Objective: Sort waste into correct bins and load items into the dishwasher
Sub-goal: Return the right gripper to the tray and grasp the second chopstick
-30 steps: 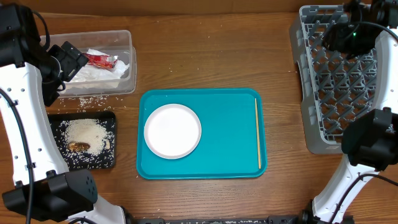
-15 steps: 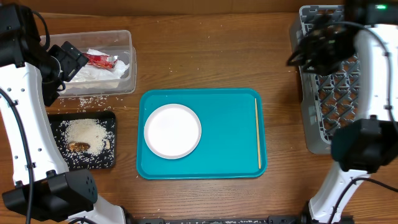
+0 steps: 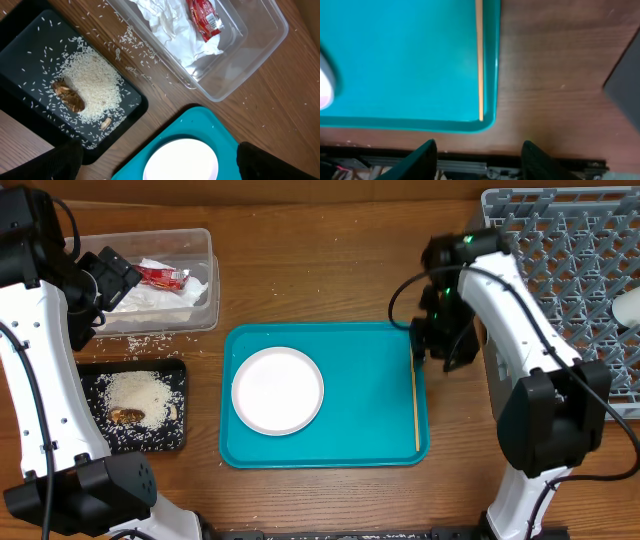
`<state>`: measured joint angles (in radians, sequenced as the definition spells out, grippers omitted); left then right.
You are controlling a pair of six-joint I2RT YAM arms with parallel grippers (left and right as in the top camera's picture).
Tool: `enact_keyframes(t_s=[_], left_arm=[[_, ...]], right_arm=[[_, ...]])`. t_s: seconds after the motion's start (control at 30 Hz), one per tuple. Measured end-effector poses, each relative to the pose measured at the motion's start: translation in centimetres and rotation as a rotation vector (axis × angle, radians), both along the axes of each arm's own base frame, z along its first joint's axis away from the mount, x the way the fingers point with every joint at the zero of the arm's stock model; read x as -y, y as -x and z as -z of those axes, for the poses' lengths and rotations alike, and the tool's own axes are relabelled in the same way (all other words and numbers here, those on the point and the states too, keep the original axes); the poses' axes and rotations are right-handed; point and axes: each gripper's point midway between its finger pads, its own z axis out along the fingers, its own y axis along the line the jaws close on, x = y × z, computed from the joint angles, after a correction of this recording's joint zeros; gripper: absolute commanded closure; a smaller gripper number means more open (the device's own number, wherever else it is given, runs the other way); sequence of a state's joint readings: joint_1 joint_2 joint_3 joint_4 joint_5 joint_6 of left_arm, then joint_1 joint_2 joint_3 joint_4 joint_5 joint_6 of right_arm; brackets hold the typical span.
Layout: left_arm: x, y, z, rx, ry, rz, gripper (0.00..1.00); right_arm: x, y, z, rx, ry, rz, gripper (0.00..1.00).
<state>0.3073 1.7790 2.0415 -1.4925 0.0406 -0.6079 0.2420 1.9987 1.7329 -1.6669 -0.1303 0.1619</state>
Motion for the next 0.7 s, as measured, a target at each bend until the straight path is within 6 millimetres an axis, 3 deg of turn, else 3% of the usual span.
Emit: enact_keyframes(t_s=[0.33, 0.7], left_arm=[[0.0, 0.0, 0.0, 0.000, 0.000, 0.000, 0.00], [0.0, 0.0, 0.0, 0.000, 0.000, 0.000, 0.00]], right_arm=[[-3.2, -0.3, 5.1, 0.086, -0.020, -0.075, 0.44], [-3.1, -0.8, 8.1, 0.139, -0.027, -0.069, 0.44]])
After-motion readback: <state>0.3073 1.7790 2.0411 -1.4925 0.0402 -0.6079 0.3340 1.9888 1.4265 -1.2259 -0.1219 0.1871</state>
